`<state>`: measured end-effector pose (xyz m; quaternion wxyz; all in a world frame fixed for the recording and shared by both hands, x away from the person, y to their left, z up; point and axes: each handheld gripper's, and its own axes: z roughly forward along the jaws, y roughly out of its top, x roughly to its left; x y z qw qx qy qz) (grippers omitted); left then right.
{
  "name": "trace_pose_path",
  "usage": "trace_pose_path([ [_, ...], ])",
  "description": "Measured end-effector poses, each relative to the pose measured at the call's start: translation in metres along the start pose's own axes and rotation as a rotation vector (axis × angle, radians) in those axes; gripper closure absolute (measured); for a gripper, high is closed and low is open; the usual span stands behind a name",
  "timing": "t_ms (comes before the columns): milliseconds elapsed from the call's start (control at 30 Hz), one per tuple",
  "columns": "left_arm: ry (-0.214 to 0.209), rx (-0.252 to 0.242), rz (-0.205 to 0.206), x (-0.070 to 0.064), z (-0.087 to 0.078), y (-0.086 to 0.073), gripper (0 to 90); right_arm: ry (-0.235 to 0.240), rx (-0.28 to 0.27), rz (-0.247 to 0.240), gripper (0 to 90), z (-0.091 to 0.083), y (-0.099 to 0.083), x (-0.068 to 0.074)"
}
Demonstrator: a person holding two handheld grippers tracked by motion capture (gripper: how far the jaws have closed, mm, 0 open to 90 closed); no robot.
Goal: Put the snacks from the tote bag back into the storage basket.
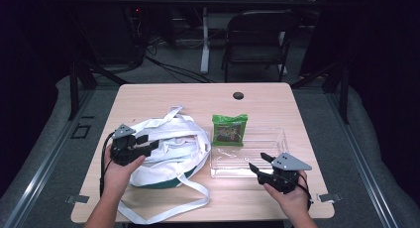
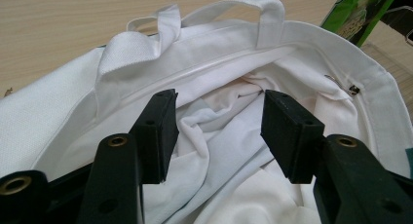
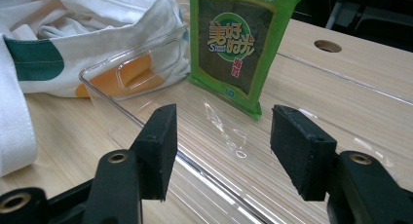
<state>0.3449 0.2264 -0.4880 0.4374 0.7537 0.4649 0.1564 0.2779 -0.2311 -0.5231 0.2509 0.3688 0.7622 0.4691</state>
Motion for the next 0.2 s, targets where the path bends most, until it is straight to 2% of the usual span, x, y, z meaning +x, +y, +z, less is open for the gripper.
trace_pose_path([
  [200,-0.001,-0.004,0.0,0.0004,-0.0004,0.001,47.1,0.0,0.011,-0.007,44.7,0.0006,0.0088,-0.0045],
])
